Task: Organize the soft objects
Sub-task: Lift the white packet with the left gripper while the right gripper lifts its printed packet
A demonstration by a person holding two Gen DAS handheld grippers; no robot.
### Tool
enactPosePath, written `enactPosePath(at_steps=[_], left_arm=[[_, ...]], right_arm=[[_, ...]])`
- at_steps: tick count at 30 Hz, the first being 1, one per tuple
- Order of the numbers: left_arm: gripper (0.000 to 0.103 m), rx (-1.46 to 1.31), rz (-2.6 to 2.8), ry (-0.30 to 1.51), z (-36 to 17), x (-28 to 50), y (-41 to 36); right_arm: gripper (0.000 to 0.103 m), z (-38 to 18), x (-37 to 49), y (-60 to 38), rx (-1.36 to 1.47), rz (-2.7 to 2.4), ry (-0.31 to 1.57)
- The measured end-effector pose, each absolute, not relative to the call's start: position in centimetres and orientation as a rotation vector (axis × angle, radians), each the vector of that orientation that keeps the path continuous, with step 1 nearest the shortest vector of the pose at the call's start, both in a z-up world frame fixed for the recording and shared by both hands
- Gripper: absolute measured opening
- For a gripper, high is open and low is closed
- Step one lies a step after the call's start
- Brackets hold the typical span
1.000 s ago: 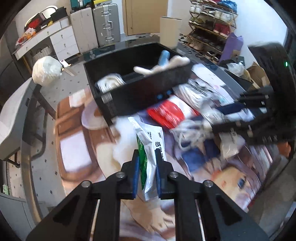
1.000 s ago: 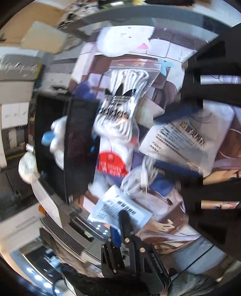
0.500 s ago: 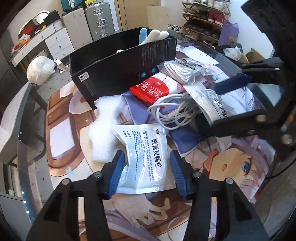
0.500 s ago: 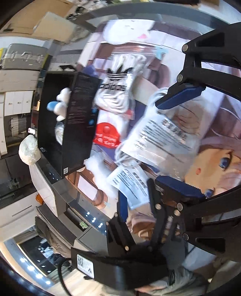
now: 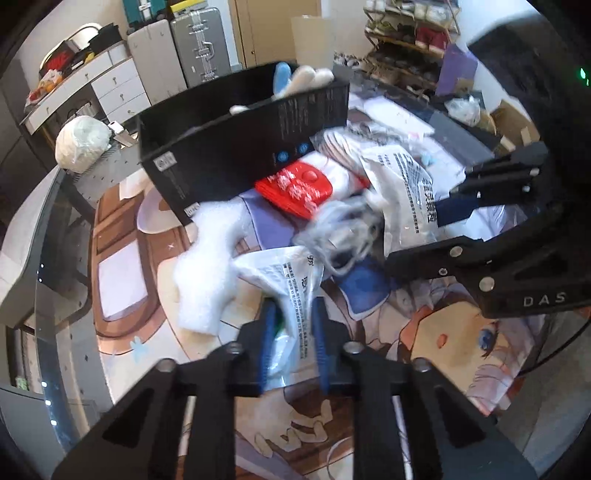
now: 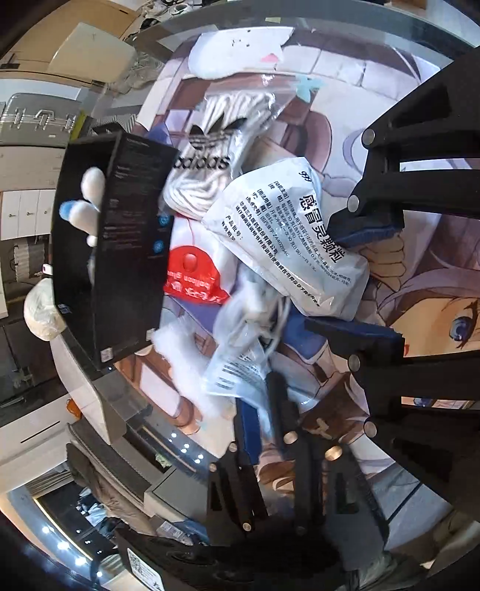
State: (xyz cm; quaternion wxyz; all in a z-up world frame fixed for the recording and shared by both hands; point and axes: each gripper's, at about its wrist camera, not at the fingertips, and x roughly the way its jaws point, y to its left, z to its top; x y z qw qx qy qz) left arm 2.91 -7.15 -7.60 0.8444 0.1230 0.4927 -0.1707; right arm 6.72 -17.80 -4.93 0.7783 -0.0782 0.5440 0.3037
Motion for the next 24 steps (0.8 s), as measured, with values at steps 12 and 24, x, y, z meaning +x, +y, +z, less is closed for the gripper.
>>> enactPosePath(at_steps=[12,24], left_arm=[[0.01,0.19,-0.333,0.921,-4.2,2.4,-5.0],[0.01,0.158,-0.313,0.824,-2.3,2.6,-4.0]], right_arm=[[0.028,-1.6,6.2,-19.1,-0.182,0.675,1.061],[0.028,0.7,5.1,-18.4,-0.215,0.685,0.915]])
